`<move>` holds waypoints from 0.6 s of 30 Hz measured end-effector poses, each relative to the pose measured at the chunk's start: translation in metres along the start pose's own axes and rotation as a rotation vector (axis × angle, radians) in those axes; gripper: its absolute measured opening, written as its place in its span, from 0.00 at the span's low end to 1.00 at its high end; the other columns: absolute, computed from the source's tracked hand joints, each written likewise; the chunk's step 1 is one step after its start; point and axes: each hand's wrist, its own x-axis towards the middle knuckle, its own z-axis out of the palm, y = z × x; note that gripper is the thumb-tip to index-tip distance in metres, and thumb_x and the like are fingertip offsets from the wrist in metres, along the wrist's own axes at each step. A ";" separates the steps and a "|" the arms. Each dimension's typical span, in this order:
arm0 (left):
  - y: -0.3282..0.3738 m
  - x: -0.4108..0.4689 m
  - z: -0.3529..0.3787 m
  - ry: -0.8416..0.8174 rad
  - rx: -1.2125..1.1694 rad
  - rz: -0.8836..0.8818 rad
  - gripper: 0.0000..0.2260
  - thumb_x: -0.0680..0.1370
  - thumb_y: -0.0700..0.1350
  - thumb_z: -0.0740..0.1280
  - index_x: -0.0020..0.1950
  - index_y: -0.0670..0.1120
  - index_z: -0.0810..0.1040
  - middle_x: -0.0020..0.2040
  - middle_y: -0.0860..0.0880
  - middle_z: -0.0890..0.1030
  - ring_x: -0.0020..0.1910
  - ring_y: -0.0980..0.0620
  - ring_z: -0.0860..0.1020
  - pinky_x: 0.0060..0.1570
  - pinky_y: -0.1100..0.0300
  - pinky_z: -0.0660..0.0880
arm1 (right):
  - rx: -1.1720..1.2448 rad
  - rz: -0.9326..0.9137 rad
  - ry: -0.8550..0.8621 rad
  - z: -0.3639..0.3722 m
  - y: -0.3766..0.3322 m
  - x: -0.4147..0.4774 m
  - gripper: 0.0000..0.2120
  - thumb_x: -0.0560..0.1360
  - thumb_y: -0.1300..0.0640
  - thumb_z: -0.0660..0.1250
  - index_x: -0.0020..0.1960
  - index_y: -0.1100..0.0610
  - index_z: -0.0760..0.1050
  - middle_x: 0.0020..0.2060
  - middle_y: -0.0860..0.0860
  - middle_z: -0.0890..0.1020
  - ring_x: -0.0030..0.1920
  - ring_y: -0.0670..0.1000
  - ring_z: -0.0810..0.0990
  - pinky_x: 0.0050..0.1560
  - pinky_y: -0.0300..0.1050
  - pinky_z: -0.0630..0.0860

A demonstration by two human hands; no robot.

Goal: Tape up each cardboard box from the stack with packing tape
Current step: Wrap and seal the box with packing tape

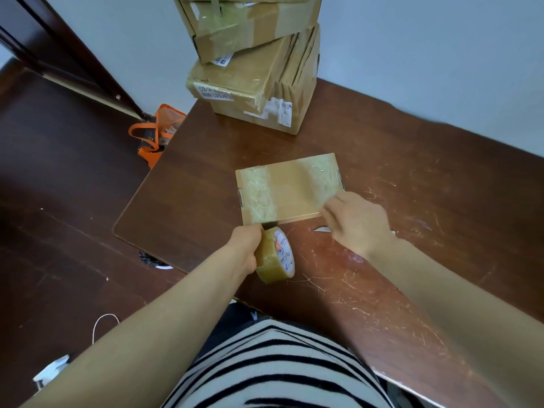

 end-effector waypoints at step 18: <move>-0.019 0.006 -0.003 -0.041 -0.081 -0.087 0.08 0.82 0.42 0.60 0.48 0.40 0.76 0.33 0.44 0.76 0.25 0.51 0.73 0.24 0.62 0.73 | -0.016 -0.608 -0.270 0.045 -0.037 0.063 0.26 0.83 0.50 0.47 0.78 0.57 0.45 0.78 0.51 0.45 0.77 0.48 0.40 0.71 0.38 0.33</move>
